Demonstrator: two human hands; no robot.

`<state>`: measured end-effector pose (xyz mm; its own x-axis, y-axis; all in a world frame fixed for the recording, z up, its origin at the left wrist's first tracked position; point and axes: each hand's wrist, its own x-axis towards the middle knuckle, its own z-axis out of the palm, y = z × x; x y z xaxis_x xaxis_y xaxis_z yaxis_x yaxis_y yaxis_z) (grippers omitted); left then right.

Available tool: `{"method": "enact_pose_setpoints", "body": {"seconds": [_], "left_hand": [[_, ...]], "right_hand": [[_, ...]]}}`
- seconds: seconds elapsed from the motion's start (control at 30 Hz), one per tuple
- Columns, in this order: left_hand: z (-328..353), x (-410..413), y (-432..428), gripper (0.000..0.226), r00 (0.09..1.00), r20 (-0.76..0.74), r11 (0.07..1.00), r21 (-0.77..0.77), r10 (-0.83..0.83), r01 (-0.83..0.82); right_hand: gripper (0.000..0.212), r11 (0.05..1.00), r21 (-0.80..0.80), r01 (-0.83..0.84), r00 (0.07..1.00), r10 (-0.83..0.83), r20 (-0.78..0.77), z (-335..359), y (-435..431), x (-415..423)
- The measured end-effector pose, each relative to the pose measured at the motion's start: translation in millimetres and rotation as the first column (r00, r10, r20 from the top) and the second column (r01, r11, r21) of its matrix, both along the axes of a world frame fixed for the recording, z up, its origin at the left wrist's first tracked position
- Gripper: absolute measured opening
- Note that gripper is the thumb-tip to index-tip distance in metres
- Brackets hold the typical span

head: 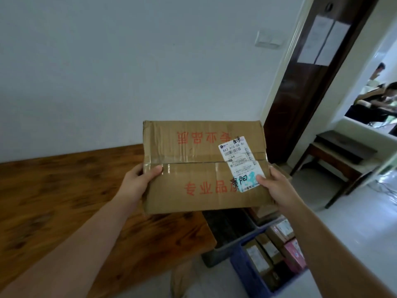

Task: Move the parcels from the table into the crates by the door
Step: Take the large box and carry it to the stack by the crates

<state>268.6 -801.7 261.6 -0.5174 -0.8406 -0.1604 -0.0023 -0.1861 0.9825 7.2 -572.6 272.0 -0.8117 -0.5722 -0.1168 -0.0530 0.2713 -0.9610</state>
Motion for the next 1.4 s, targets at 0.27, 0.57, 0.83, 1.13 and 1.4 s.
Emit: {"method": "enact_pose_setpoints", "body": {"seconds": [0.27,0.57,0.83,1.13,1.4], "left_hand": [[-21,-140,-30,0.017,1.0,-0.001,0.999,0.035,-0.009,0.009],[-35,-247,-81,0.026,0.998,0.055,0.995,0.092,0.019,-0.024],[-71,-305,-102,0.02,0.988,0.155,0.992,0.128,-0.011,-0.009],[-119,-376,-117,0.022,0.969,0.235,0.978,0.173,0.077,-0.12],[-228,-421,-130,0.04,0.941,0.322,0.891,0.389,0.108,-0.235]], "right_hand": [[0.043,0.995,0.081,0.066,0.984,-0.051,-0.168,-18,-37,-129],[0.05,0.986,0.165,0.041,0.988,-0.015,-0.156,-31,-98,-235],[0.045,0.959,0.284,0.006,0.986,0.042,-0.163,-66,-141,-303],[0.023,0.879,0.461,-0.122,0.975,0.194,-0.113,-117,-197,-398],[0.056,0.817,0.544,-0.191,0.975,0.223,0.008,-207,-236,-440]]}}
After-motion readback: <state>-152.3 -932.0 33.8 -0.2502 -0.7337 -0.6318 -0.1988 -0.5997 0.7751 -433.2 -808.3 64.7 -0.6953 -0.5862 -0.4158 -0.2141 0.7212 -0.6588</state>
